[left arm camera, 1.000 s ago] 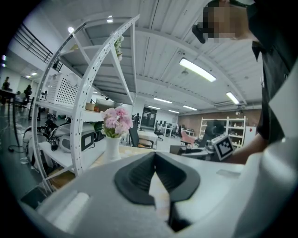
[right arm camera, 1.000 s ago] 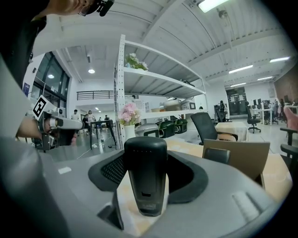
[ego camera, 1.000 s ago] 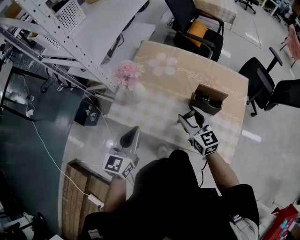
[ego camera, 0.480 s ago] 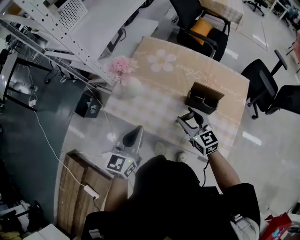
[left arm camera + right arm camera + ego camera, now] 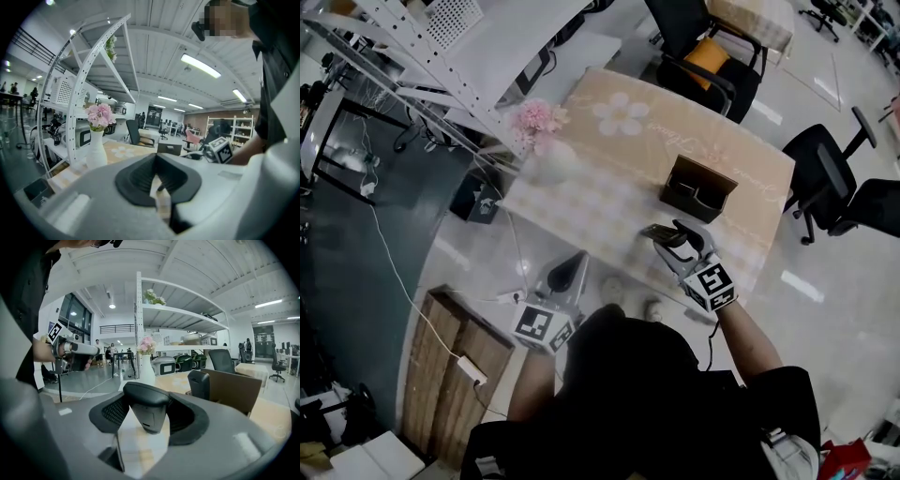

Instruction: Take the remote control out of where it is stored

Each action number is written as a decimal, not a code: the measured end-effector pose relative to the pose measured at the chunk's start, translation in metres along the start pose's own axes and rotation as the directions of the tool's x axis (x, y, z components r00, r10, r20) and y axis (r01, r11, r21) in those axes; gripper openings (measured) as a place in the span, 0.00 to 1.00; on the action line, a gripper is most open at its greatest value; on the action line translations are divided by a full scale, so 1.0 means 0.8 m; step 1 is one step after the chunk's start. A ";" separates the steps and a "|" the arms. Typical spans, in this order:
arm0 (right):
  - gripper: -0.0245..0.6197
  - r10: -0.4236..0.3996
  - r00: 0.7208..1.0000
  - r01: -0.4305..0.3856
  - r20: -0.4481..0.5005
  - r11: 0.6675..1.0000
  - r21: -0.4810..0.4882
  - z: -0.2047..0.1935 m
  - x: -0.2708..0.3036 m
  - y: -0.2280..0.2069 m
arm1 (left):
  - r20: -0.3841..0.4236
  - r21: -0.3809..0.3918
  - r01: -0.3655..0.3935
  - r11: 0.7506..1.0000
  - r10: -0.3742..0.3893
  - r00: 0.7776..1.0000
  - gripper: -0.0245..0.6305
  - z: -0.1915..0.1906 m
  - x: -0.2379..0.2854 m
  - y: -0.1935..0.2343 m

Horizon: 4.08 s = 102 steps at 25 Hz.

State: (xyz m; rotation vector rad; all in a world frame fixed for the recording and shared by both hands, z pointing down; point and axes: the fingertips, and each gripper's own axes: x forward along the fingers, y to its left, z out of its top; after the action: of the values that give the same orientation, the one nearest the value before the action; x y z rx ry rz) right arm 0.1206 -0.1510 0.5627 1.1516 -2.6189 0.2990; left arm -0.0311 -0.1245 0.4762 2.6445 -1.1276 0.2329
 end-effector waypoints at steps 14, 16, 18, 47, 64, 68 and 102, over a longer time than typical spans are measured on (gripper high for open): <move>0.41 0.055 0.991 -0.078 -0.119 0.979 -0.190 -0.065 -0.049 0.021 | -0.037 -0.010 -0.010 1.000 0.009 0.999 0.04 -0.029 -0.004 -0.057; 0.40 0.053 0.988 -0.084 -0.146 0.973 -0.213 -0.079 -0.054 0.021 | -0.039 -0.016 -0.017 1.000 0.016 0.999 0.04 -0.034 -0.007 -0.063; 0.39 0.048 0.984 -0.087 -0.171 0.971 -0.224 -0.097 -0.058 0.019 | -0.040 -0.020 -0.025 1.000 0.024 0.999 0.04 -0.039 -0.011 -0.067; 0.24 -0.100 0.904 -0.112 -0.415 0.883 -0.455 -0.205 -0.077 -0.015 | -0.059 -0.031 -0.095 0.995 0.093 0.994 0.04 -0.059 -0.037 -0.097; 0.41 0.018 0.923 -0.134 -0.385 0.952 -0.277 -0.196 -0.094 0.008 | -0.056 -0.034 -0.089 0.995 0.087 0.995 0.04 -0.056 -0.025 -0.105; 0.40 0.004 0.944 -0.086 -0.331 0.969 -0.232 -0.171 -0.100 -0.005 | -0.034 -0.048 -0.093 0.995 0.091 0.995 0.04 -0.054 -0.023 -0.106; 0.12 -0.305 0.916 0.290 0.259 0.952 0.096 0.119 -0.180 -0.096 | 0.189 0.043 0.093 0.995 -0.100 0.977 0.04 0.097 0.075 -0.032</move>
State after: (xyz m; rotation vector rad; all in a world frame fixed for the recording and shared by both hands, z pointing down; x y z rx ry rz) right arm 0.2563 -0.1304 0.4331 1.6959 -2.6147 0.1613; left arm 0.0323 -0.1716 0.4122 2.7913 -1.0542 -0.0214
